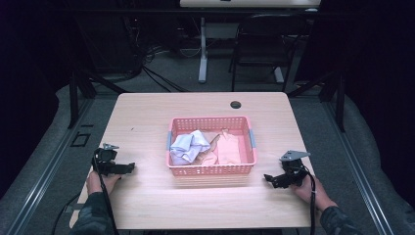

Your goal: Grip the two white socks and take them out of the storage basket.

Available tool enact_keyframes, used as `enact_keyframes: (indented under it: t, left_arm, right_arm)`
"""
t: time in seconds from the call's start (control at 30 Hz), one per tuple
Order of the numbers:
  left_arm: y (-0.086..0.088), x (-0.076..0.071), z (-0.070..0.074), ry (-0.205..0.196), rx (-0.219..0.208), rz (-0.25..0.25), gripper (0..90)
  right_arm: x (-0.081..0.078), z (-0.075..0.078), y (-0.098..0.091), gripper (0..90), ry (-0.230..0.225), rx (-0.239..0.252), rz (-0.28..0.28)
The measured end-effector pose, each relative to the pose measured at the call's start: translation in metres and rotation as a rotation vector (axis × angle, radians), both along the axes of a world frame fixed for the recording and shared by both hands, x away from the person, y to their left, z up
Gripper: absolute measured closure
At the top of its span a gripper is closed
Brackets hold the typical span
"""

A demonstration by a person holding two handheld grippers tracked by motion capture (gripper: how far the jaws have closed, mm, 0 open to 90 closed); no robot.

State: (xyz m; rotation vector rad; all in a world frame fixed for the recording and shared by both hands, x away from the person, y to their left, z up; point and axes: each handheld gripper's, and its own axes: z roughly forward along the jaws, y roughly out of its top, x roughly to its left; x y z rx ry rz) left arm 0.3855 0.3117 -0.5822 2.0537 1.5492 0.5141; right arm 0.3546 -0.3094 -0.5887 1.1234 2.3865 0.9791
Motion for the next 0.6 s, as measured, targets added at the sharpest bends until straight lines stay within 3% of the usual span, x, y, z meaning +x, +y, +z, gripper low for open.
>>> enact_keyframes:
  t: [0.37,0.6]
  left_arm:
    - [-0.0001,-0.0004,0.0,0.0,0.001,0.003,0.0]
    - [0.001,0.0002,0.0024,0.025,0.011,0.007,0.2]
  right_arm:
    - [-0.0001,0.0,0.0,0.0,-0.001,-0.003,-0.002]
    - [0.0,0.0,0.0,0.0,0.0,0.001,0.001]
